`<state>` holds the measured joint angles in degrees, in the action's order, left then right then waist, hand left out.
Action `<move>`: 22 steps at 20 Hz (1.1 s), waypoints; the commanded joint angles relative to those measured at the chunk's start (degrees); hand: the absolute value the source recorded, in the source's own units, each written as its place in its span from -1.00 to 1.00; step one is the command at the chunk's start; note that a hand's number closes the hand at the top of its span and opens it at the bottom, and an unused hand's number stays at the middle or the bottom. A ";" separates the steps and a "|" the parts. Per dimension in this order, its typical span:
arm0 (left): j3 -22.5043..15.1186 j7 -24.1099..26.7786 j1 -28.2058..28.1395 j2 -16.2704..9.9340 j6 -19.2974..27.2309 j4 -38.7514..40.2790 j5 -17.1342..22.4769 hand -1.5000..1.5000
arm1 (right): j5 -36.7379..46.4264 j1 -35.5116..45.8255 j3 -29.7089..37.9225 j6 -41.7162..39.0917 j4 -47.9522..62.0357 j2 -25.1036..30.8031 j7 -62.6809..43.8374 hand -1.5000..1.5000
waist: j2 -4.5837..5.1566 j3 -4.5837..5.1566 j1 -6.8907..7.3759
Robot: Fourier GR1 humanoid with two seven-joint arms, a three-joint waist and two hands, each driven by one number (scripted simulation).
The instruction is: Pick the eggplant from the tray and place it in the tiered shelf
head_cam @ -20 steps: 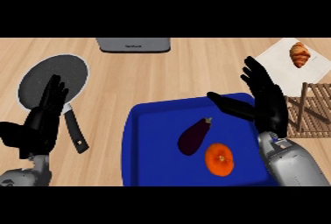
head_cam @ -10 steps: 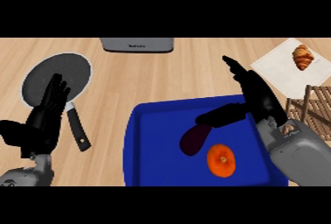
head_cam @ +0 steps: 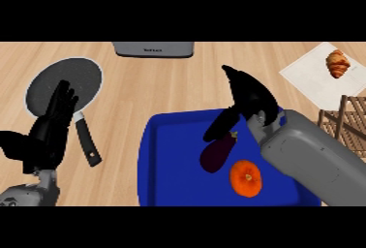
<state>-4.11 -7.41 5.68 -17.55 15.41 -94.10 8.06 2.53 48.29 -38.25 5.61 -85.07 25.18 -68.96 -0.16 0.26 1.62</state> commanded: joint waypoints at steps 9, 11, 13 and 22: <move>1.07 -2.08 1.64 -0.40 0.73 -1.61 -0.58 0.00 | -1.39 6.97 -9.08 -11.40 16.46 -6.80 -16.21 -1.00 | -0.02 -0.06 -0.54; 0.91 -1.20 -1.47 -0.72 -0.21 -2.17 -0.43 0.00 | -1.83 5.86 -9.07 -11.15 16.84 -5.91 -16.23 -1.00 | -0.27 -0.09 -1.01; -1.09 0.47 -1.07 2.33 1.93 0.60 -2.61 0.00 | -0.98 7.47 -8.56 -9.02 17.15 -7.55 -16.24 -1.00 | -0.26 -0.08 -2.07; -0.08 -0.50 -2.61 1.99 1.15 -2.87 -2.13 0.00 | 2.05 3.02 -9.28 -7.30 19.35 -10.74 -15.31 -1.00 | -0.07 -0.20 -1.25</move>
<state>-3.89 -7.93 4.26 -16.00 16.42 -95.77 6.34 3.38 50.83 -47.35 -1.97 -67.79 18.32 -70.89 -0.31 0.08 -0.09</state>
